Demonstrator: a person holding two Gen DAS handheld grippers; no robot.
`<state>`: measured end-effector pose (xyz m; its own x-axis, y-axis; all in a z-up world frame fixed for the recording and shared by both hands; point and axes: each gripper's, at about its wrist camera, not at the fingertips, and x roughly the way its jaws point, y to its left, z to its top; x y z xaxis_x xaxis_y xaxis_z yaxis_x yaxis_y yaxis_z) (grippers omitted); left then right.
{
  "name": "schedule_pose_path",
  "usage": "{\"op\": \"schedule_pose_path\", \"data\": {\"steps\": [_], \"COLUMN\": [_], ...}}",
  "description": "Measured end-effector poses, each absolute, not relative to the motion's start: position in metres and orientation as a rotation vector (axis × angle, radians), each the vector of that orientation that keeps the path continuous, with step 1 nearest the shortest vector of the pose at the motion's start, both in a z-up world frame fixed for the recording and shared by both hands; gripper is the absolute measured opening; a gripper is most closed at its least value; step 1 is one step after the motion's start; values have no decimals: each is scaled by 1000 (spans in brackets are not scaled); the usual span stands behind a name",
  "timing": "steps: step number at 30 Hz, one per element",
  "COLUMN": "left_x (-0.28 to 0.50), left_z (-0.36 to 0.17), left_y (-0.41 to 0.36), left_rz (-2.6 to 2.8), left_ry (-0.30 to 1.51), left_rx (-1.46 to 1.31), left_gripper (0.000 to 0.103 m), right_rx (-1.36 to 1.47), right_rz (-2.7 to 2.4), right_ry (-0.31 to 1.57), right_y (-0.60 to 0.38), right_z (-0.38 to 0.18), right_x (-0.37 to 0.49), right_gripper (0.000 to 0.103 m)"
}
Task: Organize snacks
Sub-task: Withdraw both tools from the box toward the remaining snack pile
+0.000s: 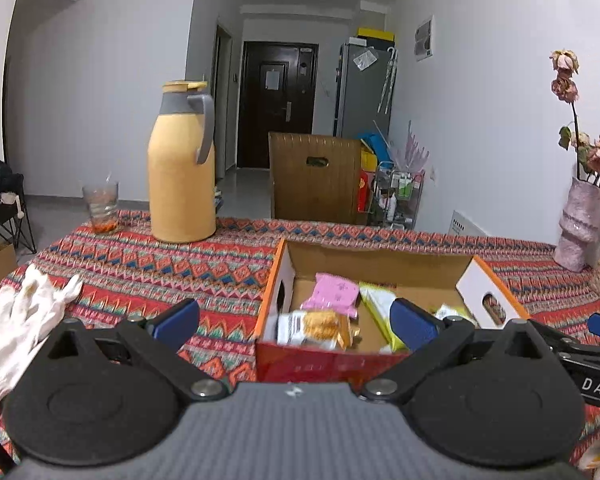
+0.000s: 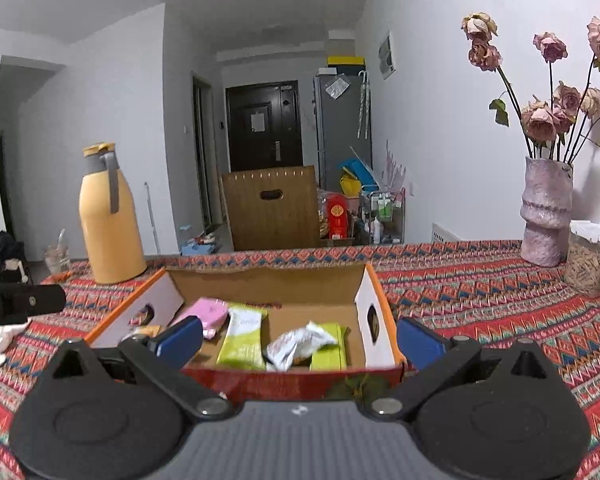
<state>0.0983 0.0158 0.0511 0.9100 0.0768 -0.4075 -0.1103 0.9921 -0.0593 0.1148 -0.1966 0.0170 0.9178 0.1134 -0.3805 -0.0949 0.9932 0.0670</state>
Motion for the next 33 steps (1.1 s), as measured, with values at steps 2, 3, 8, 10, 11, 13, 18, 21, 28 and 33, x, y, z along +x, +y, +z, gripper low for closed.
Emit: {"op": "schedule_pose_path", "data": {"steps": [2, 3, 8, 10, 11, 13, 18, 21, 28, 33], "left_x": [91, 88, 73, 69, 67, 64, 61, 61, 58, 59], "left_z": [45, 42, 24, 16, 12, 3, -15, -26, -34, -35], "left_y": [20, 21, 28, 30, 30, 33, 35, 34, 40, 41], "left_rz": [97, 99, 102, 101, 102, 100, 89, 92, 69, 55], "left_ry": [431, 439, 488, 507, 515, 529, 534, 534, 519, 529], "left_rx": [-80, -78, -74, -73, -72, -74, -85, -78, -116, -128], "left_gripper": [103, 103, 103, 103, 103, 103, 103, 103, 103, 103], "right_rx": [43, 39, 24, 24, 24, 24, 33, 51, 58, 50], "right_rz": [111, 113, 117, 119, 119, 121, 118, 110, 75, 64], "right_ry": [412, 421, 476, 496, 507, 523, 559, 577, 593, 603], "right_y": [-196, -196, -194, -194, -194, -195, -200, -206, -214, -214], "right_z": [12, 9, -6, -12, -15, -20, -33, -39, -48, -50], "right_x": [106, 102, 86, 80, 77, 73, 61, 57, 52, 51], "right_gripper": [103, 103, 103, 103, 103, 103, 103, 103, 103, 103]}}
